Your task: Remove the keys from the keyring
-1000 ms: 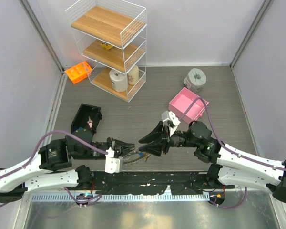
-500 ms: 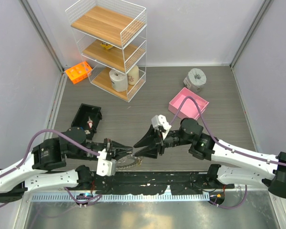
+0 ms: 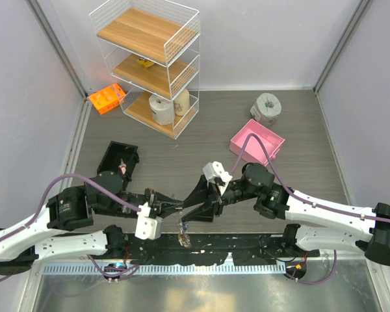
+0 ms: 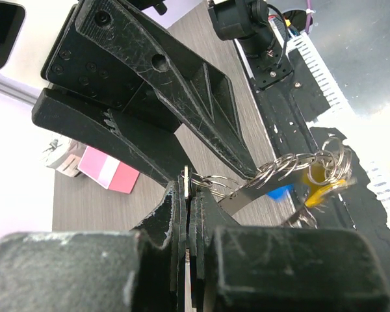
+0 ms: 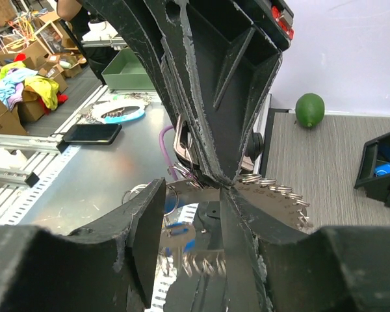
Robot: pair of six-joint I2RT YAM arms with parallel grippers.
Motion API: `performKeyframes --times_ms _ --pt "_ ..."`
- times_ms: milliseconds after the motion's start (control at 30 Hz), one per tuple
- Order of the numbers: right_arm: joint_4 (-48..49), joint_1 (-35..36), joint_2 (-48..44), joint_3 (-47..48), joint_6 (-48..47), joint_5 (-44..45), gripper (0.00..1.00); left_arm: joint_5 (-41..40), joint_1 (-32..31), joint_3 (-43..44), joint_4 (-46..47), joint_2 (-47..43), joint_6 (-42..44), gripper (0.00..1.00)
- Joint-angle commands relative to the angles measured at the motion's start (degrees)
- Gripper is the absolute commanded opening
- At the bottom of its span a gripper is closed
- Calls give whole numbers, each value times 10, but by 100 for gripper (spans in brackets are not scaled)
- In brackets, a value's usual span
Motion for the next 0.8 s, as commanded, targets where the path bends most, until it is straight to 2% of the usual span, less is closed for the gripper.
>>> performKeyframes --times_ms 0,100,233,333,400,533,767 --pt "46 4 -10 20 9 -10 45 13 -2 24 36 -4 7 0" --pt "51 4 -11 21 12 -14 43 19 -2 23 42 -6 5 0" --pt "60 5 -9 20 17 -25 21 19 -2 25 44 -5 4 0" --pt "76 6 -9 16 27 -29 15 18 -2 24 44 -5 4 0" --pt "84 7 -10 15 35 -26 5 16 -3 23 44 -5 3 0" --pt "82 7 -17 5 48 5 5 4 -2 19 43 -13 6 0" --pt "142 6 -42 -32 147 92 5 -38 -2 -11 39 -31 16 0"
